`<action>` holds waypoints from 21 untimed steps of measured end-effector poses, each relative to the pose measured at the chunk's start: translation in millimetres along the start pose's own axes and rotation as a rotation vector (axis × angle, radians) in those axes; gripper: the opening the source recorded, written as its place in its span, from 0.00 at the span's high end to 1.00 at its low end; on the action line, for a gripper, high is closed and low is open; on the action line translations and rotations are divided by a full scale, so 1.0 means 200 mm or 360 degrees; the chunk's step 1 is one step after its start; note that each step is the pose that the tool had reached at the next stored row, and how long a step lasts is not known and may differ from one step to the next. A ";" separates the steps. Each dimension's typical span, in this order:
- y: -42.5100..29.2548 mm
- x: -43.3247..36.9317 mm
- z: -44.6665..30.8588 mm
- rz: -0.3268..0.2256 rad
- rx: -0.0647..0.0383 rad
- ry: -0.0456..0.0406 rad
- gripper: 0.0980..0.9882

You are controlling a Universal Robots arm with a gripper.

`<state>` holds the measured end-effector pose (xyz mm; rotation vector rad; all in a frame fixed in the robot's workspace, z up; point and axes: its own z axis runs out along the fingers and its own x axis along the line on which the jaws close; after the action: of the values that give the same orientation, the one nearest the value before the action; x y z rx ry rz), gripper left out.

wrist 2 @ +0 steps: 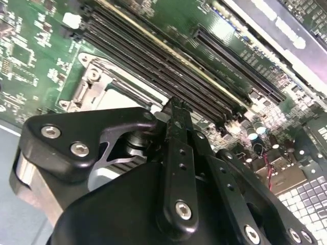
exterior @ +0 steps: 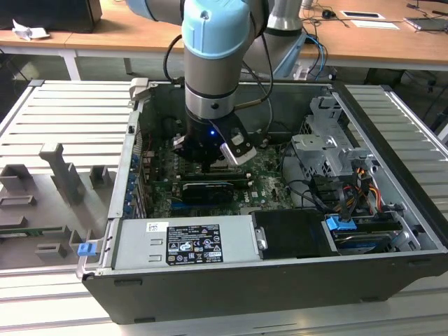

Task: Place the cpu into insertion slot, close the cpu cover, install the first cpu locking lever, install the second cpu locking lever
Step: 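Install the second cpu locking lever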

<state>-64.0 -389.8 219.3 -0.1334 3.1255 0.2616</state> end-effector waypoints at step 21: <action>-0.011 0.065 0.091 -0.0002 -0.0075 -0.0008 0.99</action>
<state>-76.9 -390.1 200.8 -0.1346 3.1151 0.3354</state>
